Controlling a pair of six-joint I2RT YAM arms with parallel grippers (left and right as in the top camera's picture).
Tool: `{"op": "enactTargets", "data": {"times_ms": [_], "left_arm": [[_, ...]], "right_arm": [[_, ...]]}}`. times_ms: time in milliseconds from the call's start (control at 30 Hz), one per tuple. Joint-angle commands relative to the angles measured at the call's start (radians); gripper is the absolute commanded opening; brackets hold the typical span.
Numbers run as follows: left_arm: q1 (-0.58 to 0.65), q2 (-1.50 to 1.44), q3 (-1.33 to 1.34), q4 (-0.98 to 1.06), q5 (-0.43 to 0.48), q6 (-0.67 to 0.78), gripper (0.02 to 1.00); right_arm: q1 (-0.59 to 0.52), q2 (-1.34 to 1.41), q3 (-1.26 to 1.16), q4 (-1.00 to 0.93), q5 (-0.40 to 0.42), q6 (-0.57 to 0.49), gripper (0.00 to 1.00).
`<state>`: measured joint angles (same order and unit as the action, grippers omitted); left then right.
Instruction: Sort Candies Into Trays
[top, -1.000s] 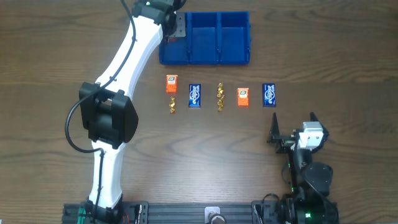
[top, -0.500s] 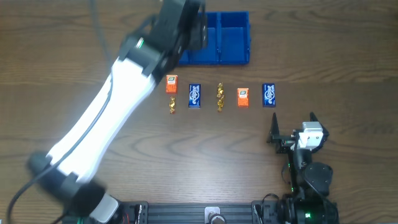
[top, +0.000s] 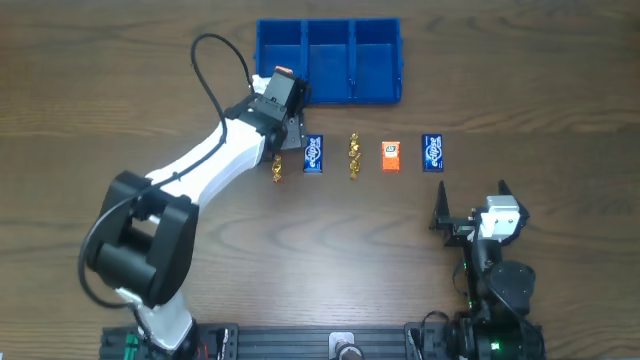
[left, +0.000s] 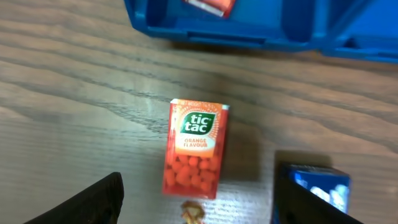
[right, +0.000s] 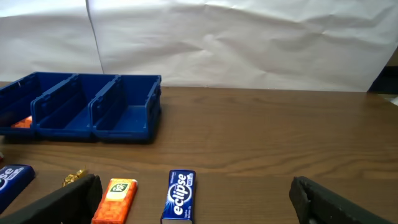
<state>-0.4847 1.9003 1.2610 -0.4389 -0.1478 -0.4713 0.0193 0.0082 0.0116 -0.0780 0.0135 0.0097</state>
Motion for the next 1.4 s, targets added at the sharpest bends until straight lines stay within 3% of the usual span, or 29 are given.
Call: {"op": "enactTargets", "data": {"times_ms": [33, 200, 567, 667, 700, 733, 767, 867, 1100, 1233, 1400], "left_arm": [[0.026, 0.07, 0.015, 0.031, 0.061, 0.032, 0.816], [0.028, 0.101, 0.015, 0.032, 0.064, 0.058, 0.908], [0.028, 0.124, 0.015, 0.033, 0.075, 0.127, 0.827], [0.028, 0.131, 0.015, 0.043, 0.085, 0.127, 0.73], [0.029, 0.131, 0.015, 0.048, 0.09, 0.127, 0.658], [0.035, 0.131, 0.015, 0.051, 0.101, 0.123, 0.492], [0.04, 0.131, 0.015, 0.051, 0.108, 0.124, 0.4], [0.051, 0.13, 0.016, 0.052, 0.124, 0.123, 0.281], [0.037, -0.039, 0.018, 0.05, 0.134, 0.089, 0.27], [0.002, -0.224, 0.092, 0.05, 0.005, 0.106, 0.261], [0.056, -0.083, 0.383, 0.002, -0.015, 0.202, 0.279]], "right_arm": [[0.008, -0.005, -0.004, -0.004, -0.008, -0.014, 0.998], [0.008, -0.005, -0.004, -0.004, -0.008, -0.014, 1.0], [0.008, -0.005, -0.004, -0.004, -0.008, -0.015, 0.998], [0.008, -0.005, -0.004, -0.004, -0.008, -0.015, 0.998], [0.008, -0.005, -0.004, -0.004, -0.009, -0.015, 0.998], [0.008, -0.005, -0.004, -0.004, -0.008, -0.015, 0.998], [0.008, -0.005, -0.004, -0.004, -0.008, -0.015, 0.998], [0.008, -0.005, -0.004, -0.004, -0.009, -0.015, 0.998], [0.008, -0.005, -0.004, -0.004, -0.008, -0.015, 1.0], [0.008, -0.005, -0.004, -0.004, -0.009, -0.015, 1.0], [0.008, -0.005, -0.004, -0.004, -0.008, -0.015, 0.998]]}}
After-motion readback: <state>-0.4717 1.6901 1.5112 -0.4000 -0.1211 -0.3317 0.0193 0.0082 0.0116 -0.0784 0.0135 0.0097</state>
